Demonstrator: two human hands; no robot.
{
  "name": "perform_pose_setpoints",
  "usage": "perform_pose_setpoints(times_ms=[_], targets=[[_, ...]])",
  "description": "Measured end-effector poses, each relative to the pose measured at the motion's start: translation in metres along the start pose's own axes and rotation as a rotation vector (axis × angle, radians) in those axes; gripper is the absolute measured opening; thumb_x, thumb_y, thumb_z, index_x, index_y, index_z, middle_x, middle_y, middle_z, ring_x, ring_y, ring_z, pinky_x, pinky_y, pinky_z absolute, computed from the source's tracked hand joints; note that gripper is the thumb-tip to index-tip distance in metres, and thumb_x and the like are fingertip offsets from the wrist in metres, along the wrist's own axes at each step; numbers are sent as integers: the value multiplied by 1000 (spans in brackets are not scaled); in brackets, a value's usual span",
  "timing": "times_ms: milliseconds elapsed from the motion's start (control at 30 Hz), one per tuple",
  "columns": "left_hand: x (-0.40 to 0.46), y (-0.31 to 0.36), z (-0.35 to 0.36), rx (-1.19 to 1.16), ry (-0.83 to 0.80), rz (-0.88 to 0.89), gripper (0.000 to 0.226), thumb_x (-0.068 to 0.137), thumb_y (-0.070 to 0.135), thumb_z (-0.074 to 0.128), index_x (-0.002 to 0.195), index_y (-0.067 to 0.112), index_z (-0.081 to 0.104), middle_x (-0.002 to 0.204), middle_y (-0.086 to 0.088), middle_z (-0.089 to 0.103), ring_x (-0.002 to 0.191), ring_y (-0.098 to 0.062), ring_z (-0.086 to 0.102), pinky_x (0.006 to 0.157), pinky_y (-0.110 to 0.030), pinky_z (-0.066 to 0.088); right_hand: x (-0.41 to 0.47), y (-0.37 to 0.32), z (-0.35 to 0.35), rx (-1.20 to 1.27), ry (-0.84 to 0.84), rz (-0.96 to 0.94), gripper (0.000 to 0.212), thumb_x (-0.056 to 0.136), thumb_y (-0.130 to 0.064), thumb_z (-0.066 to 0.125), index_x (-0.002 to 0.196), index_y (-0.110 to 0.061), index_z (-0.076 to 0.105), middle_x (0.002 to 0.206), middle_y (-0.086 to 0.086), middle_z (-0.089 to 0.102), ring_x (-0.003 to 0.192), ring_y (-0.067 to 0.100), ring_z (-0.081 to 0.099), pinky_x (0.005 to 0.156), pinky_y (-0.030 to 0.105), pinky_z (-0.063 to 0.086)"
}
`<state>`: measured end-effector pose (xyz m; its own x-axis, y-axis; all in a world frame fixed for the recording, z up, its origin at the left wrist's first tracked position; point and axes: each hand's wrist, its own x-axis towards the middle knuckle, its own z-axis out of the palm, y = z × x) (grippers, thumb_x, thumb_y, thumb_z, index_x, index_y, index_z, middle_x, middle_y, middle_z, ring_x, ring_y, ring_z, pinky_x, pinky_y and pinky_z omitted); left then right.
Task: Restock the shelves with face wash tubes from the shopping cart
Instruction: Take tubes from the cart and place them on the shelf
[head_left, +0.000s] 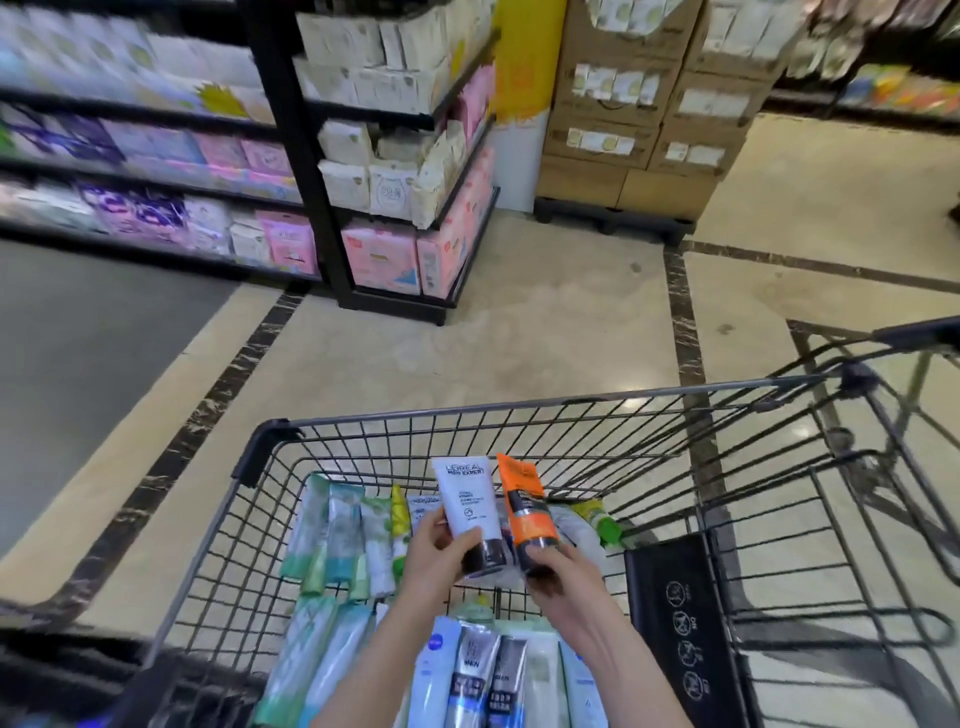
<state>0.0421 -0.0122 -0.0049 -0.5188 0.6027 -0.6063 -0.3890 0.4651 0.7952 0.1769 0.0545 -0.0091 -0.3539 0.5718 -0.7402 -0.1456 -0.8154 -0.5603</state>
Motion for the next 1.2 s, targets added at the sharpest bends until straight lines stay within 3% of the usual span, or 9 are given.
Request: perform_pose_setpoints(times_ms=[100, 267, 500, 567, 667, 733, 933, 1067, 1200], targets=[[-42, 21, -22, -33, 20, 121, 34, 86, 5, 63, 112, 17, 45, 100, 1, 58, 87, -18, 58, 64, -27, 50, -43, -1, 18, 22, -103, -67, 31, 82, 16, 53, 106, -3, 55, 96, 18, 65, 83, 24, 62, 66, 28, 51], [-103, 48, -59, -88, 45, 298, 34, 84, 8, 65, 110, 21, 46, 104, 4, 56, 94, -19, 60, 85, -38, 51, -104, -3, 51, 29, -276, -153, 25, 86, 1, 54, 109, -7, 56, 99, 14, 66, 86, 21, 62, 62, 26, 54], [-171, 89, -100, -151, 131, 515, 33, 82, 3, 66, 107, 19, 52, 103, -4, 62, 83, -14, 61, 78, -35, 52, -165, -12, 110, 117, -372, -204, 16, 94, -15, 48, 106, -7, 55, 90, 14, 61, 75, 20, 54, 50, 20, 50], [-189, 102, -112, -172, 148, 569, 33, 82, 3, 66, 107, 20, 54, 103, -2, 63, 86, -15, 62, 82, -40, 52, -180, -16, 127, 99, -438, -225, 17, 88, -14, 54, 105, -9, 55, 88, 12, 62, 75, 20, 56, 53, 22, 51], [-216, 120, -130, -189, 208, 646, 37, 82, 5, 67, 113, 20, 53, 102, -1, 63, 90, -18, 60, 84, -43, 51, -205, -22, 157, 9, -551, -299, 47, 63, -12, 72, 107, -11, 54, 86, 10, 64, 71, 18, 61, 55, 22, 52], [-234, 131, -142, -188, 258, 704, 41, 78, 13, 73, 113, 21, 55, 106, -2, 63, 93, -19, 62, 84, -44, 52, -221, -25, 177, -35, -619, -338, 48, 59, -12, 67, 105, -12, 52, 82, 8, 64, 63, 13, 64, 53, 20, 52], [-289, 152, -178, -218, 431, 858, 35, 83, 4, 65, 106, 27, 52, 102, 7, 61, 73, 5, 62, 65, -18, 52, -262, -28, 224, -207, -862, -371, 40, 62, -19, 64, 102, -20, 57, 91, 3, 67, 80, 14, 60, 75, 30, 46], [-330, 162, -199, -209, 601, 934, 37, 76, 14, 73, 99, 33, 52, 107, 4, 60, 82, -8, 60, 69, -21, 52, -287, -24, 258, -289, -1045, -337, 39, 65, -20, 62, 104, -21, 60, 90, -1, 70, 78, 11, 64, 74, 29, 46], [-372, 166, -221, -236, 774, 976, 47, 55, 32, 71, 98, 36, 53, 100, 12, 61, 80, -9, 63, 65, -18, 49, -312, -14, 297, -371, -1207, -332, 42, 63, -17, 64, 105, -13, 60, 87, 2, 72, 72, 14, 67, 64, 25, 53]])
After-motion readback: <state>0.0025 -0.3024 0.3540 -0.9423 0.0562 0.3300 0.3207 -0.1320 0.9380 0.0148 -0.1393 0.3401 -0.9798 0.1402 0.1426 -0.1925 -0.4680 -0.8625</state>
